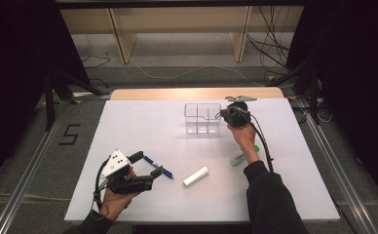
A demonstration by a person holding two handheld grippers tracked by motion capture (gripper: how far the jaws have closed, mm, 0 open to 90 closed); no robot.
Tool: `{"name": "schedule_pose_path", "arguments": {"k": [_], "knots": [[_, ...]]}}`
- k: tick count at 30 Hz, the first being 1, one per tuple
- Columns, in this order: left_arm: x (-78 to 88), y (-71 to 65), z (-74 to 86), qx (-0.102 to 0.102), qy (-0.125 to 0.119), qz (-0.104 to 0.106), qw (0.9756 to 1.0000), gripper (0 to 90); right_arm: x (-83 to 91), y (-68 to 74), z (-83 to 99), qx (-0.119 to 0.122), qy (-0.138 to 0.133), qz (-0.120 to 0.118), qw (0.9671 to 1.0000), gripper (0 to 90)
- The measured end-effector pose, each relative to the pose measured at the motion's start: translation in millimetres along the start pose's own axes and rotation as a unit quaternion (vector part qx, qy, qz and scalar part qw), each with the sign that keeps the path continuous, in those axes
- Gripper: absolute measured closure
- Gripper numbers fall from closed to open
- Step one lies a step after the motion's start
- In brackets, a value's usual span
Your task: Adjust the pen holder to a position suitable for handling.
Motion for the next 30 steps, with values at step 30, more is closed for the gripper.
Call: {"name": "schedule_pose_path", "arguments": {"k": [30], "knots": [[0.8,0.1,-0.6,-0.002,-0.001,0.002,1.0,12.2,-8.3,10.8,-8.1,0.007,0.008,0.003,0.9999,90.0]]}}
Point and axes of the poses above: each handheld gripper's, and its own axes: x roughly backward along the jaws, z roughly out of its underside, y roughly to its left, the point moved 7 cm from there along -x, roughly forward along the jaws, and after that the axes turned 5 degrees about -y, right-handed, at the moved point
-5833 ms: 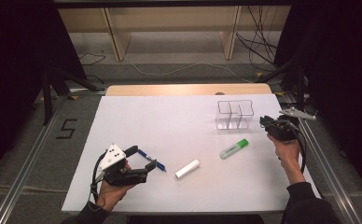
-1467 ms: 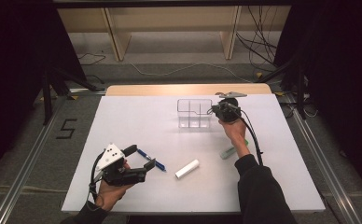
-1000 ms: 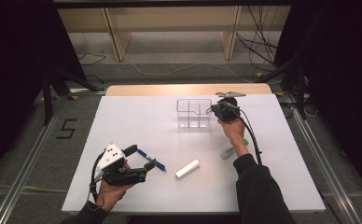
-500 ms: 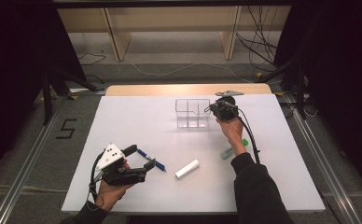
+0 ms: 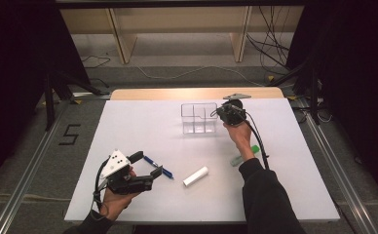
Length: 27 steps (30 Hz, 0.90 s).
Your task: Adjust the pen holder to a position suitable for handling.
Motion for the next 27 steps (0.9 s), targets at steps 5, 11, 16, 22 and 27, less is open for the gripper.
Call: {"name": "schedule_pose_path", "arguments": {"k": [5,11,16,22,27], "knots": [[0.4,0.5,-0.1,0.0,0.0,0.0,1.0,12.2,0.6,0.9,-0.2,0.003,0.001,-0.004,1.0,90.0],[0.4,0.8,-0.1,0.001,0.0,-0.001,1.0,12.2,5.5,-0.9,-1.5,0.002,0.0,-0.004,1.0,85.2],[0.1,1.5,0.0,0.003,-0.001,-0.004,1.0,12.2,19.5,-9.2,-4.6,0.003,-0.008,-0.003,1.0,80.1],[-0.3,2.6,-0.3,0.003,-0.002,-0.005,1.0,12.2,42.3,-13.4,-5.6,-0.001,-0.025,-0.018,0.9995,68.9],[-0.7,2.3,0.0,0.003,-0.001,-0.005,1.0,12.2,58.2,-11.6,-5.1,-0.004,-0.036,-0.033,0.9988,60.9]]}}
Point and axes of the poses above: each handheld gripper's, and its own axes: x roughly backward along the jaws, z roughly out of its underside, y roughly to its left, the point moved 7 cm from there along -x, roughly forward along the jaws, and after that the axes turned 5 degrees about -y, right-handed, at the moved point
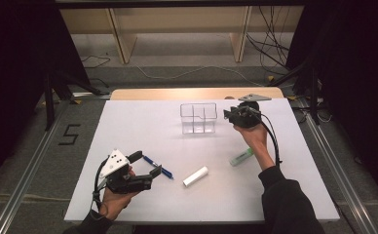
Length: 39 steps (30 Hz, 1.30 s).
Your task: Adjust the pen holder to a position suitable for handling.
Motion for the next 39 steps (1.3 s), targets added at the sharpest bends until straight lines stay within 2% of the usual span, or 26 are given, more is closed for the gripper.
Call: {"name": "schedule_pose_path", "arguments": {"k": [8,16,18,26,29,34,39], "knots": [[0.6,2.8,-0.6,0.002,-0.001,-0.005,1.0,12.2,21.7,10.8,2.7,0.004,-0.003,-0.021,0.9998,48.1],[1.7,4.3,-1.0,0.003,-0.002,-0.009,1.0,12.2,37.2,25.6,5.5,0.003,-0.003,-0.042,0.9991,41.9],[1.6,4.6,-1.3,0.009,-0.005,-0.01,0.9999,12.1,39.1,30.5,6.6,0.008,-0.001,-0.046,0.9989,39.8],[2.4,5.2,-1.4,0.005,-0.004,-0.009,0.9999,12.2,46.0,51.5,12.6,0.018,0.002,-0.071,0.9973,36.5],[2.3,4.6,-1.4,0.006,-0.005,-0.009,0.9999,12.2,46.5,54.5,14.4,0.034,0.007,-0.068,0.9971,35.7],[2.6,4.9,-1.2,0.007,-0.004,-0.008,0.9999,12.2,49.3,59.7,14.6,0.029,0.008,-0.077,0.9966,34.9],[2.8,5.4,-1.2,0.007,-0.004,-0.007,0.9999,12.2,49.8,68.1,17.9,0.037,0.016,-0.089,0.9952,33.6]]}}
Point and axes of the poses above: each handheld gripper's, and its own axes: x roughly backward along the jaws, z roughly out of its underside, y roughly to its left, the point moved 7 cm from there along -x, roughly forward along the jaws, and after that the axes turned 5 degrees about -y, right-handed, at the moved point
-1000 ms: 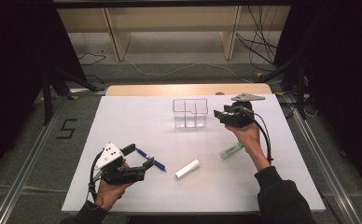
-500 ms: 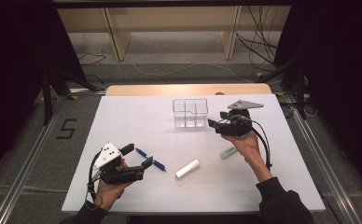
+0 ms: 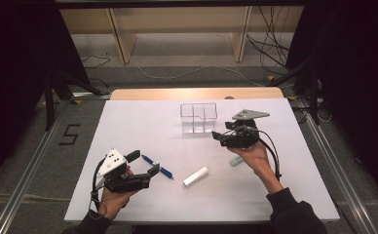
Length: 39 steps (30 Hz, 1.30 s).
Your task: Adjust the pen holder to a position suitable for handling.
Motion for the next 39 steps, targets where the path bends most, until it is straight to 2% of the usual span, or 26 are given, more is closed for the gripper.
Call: {"name": "schedule_pose_path", "arguments": {"k": [10,18,34,39], "knots": [[-0.4,0.8,0.3,-0.001,0.003,-0.001,1.0,12.2,-1.4,16.0,4.8,0.012,0.006,-0.02,0.9997,32.1],[-0.5,1.3,-0.4,0.005,0.0,-0.005,1.0,12.2,-3.0,23.5,6.3,0.015,0.008,-0.032,0.9993,32.0],[0.6,2.5,-0.8,0.006,0.003,-0.008,0.9999,12.2,-26.6,58.5,9.1,0.032,0.035,-0.064,0.9968,31.9],[3.1,5.9,-0.3,0.002,0.004,-0.02,0.9998,12.2,-35.2,67.5,9.5,0.038,0.042,-0.073,0.9957,31.7]]}}
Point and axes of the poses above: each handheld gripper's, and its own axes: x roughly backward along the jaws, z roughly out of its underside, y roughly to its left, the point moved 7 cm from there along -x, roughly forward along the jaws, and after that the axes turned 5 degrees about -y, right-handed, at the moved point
